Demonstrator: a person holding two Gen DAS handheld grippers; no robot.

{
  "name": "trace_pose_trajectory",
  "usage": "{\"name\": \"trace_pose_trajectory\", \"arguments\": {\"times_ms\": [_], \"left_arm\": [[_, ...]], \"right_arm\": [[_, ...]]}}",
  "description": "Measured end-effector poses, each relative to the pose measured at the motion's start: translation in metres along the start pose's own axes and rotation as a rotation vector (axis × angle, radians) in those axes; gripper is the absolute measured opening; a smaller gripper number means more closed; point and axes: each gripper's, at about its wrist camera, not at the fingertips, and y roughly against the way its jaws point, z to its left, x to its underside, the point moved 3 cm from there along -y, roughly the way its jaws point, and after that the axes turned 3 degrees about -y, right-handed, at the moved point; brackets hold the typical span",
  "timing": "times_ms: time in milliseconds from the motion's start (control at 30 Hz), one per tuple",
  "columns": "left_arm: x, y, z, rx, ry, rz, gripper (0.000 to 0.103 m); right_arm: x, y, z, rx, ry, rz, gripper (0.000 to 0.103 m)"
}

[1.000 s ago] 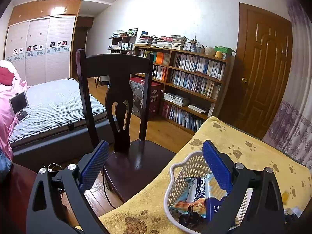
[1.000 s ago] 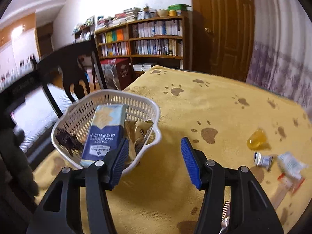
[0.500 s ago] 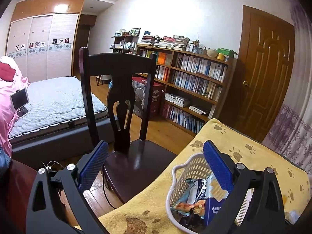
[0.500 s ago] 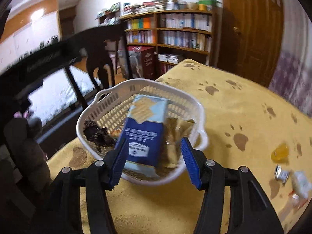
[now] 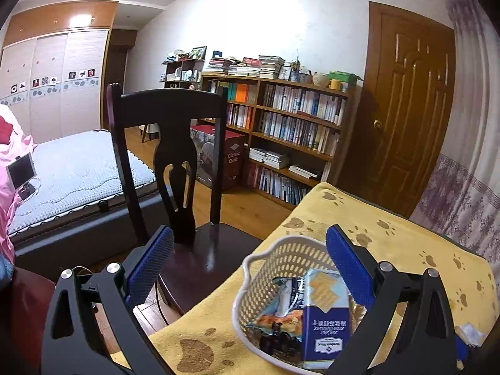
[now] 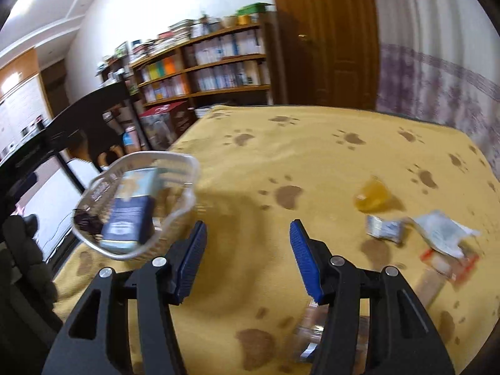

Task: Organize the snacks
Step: 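Grasp the white snack bag with the right gripper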

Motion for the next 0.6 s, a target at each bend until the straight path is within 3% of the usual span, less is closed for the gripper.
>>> {"name": "trace_pose_trajectory", "arguments": {"times_ms": [300,467,600], "left_arm": [[0.004,0.007,-0.022,0.054,-0.032,0.007,0.099],[0.008,0.015,-0.038,0.076,-0.073,-0.003,0.100],[0.010,0.023,-0.050,0.089,-0.094,-0.016,0.100]], "right_arm": [[0.001,0.021,-0.065,0.091,-0.078,-0.049,0.061],[-0.011,0.033,-0.104,0.189,-0.085,-0.102,0.069],[-0.024,0.025,-0.138,0.274,-0.060,-0.086,0.075]]}}
